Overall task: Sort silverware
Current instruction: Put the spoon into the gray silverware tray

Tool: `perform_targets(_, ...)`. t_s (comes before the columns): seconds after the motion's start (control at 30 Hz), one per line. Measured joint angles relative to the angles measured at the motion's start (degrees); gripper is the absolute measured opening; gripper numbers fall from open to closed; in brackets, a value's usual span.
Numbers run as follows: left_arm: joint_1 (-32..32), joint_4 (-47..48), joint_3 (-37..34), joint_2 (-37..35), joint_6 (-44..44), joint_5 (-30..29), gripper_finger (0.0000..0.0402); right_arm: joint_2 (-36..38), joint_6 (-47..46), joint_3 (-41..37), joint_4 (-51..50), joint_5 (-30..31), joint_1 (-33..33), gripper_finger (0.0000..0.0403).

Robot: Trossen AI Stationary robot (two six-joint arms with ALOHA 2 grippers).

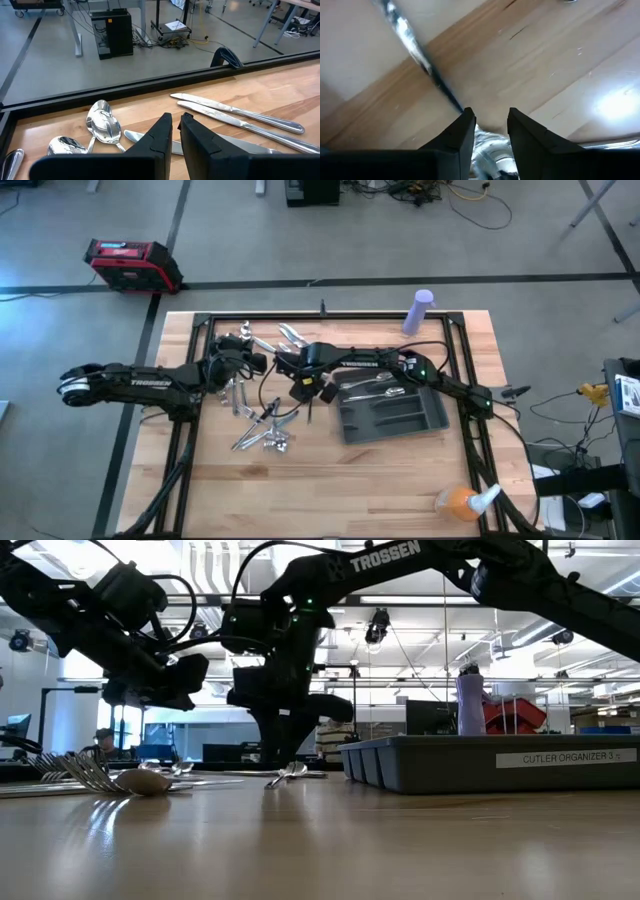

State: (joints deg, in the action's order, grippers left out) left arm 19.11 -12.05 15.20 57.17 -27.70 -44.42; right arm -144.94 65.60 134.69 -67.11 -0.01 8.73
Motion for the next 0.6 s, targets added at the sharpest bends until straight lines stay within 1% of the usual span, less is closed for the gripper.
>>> perform_targets(0.2, 0.0, 0.0, 0.0, 0.1, 0.0, 0.0, 0.0025, -0.2, -0.1, -1.4, -0.5, 0.0, -0.1, 0.0085)
perform_targets(0.43, 0.0, 0.0, 0.0, 0.1, 0.2, 0.0, 0.0025, 0.3, 2.8, -7.3, 2.7, 0.0, -0.6, 0.007)
perform_targets(0.53, 0.0, 0.0, 0.0, 0.1, 0.2, 0.0, 0.0025, 0.3, 3.3, -8.0, 3.3, 0.0, -1.2, 0.0053)
perform_targets(0.6, 0.0, 0.0, 0.0, 0.1, 0.2, 0.0, 0.0025, 0.4, 3.6, -8.0, 3.1, 0.1, -1.5, 0.0029)
